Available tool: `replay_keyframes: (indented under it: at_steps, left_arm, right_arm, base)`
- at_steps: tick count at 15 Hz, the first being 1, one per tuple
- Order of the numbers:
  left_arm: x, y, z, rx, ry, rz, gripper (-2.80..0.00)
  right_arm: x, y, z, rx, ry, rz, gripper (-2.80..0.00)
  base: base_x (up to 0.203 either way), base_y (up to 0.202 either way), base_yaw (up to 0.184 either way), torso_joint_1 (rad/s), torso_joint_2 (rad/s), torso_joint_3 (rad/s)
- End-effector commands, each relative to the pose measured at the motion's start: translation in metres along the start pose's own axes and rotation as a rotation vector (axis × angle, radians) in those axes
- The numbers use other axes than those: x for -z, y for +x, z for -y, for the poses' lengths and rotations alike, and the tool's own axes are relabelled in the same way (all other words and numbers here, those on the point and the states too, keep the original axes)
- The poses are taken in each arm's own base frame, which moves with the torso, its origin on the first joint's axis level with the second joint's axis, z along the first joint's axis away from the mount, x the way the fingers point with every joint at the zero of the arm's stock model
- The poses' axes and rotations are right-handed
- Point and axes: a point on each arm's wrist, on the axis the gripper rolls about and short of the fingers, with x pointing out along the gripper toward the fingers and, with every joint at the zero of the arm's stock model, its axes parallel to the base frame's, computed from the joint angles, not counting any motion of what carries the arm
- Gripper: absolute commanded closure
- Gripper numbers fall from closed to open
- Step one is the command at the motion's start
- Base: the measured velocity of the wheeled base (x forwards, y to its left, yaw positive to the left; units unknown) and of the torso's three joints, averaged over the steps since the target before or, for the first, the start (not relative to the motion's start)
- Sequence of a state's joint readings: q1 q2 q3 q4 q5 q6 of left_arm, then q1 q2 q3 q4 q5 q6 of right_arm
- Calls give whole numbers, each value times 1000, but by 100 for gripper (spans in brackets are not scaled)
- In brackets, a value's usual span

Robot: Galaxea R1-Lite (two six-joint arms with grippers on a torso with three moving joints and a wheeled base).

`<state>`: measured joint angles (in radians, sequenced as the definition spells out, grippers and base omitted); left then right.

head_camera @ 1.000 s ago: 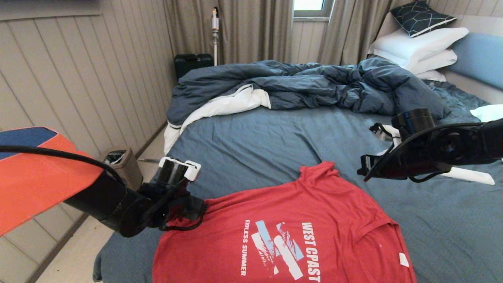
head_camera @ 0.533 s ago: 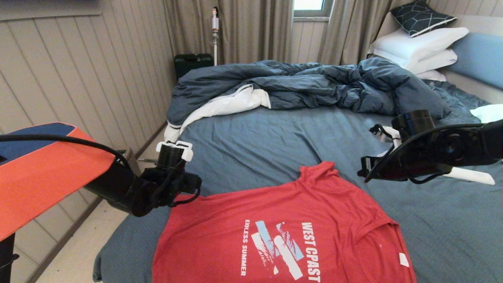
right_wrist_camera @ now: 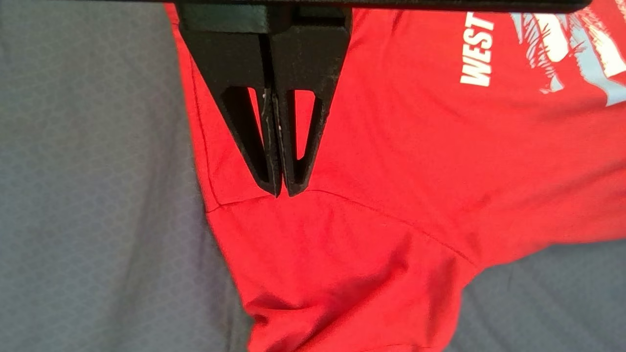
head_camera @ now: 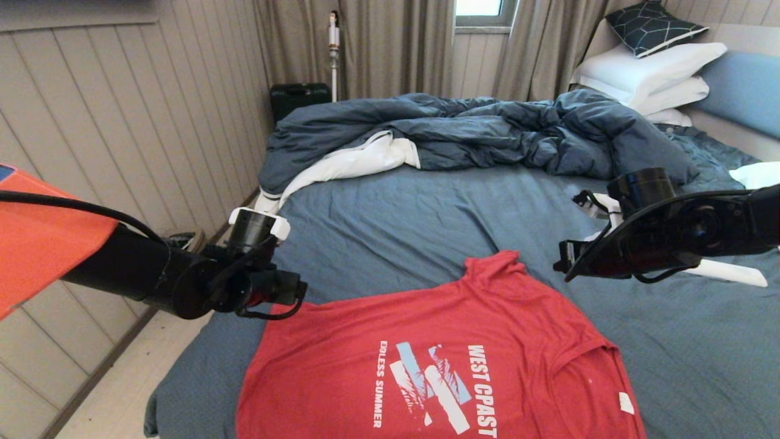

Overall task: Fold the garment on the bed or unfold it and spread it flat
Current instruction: Unford the red T-shirt

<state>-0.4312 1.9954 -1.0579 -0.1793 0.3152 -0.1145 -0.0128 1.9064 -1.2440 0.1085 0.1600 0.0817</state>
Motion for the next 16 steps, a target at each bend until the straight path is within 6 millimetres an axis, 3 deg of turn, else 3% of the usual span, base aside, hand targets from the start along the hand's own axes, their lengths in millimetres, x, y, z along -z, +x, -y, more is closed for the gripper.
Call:
replay_keyframes:
  at_steps: [1, 3, 5, 12, 13, 16]
  left_arm:
    - [-5, -23, -1, 41, -28, -133, -280]
    - [-7, -32, 2, 151, -98, -283, -280]
    - [1, -20, 6, 158, -107, -334, -280]
    - [1, -21, 5, 155, -152, -345, -280]
    - [1, -21, 4, 154, -155, -346, 0]
    - [-9, -34, -5, 154, -187, -300, 0]
  right_arm:
    - [-2, 0, 1, 3, 0, 6, 0]
    - [-4, 5, 5, 8, 6, 3, 0]
    - [-3, 14, 11, 19, 16, -11, 0]
    - [-4, 19, 17, 30, 19, -17, 0]
    - [-3, 20, 18, 32, 21, -20, 0]
    - [-3, 20, 18, 31, 18, -20, 0]
  base:
    - [0, 0, 0, 0, 0, 0]
    - [0, 0, 0, 0, 0, 0]
    - [0, 0, 0, 0, 0, 0]
    - [0, 0, 0, 0, 0, 0]
    - [0, 0, 0, 0, 0, 0]
    - [0, 0, 0, 0, 0, 0]
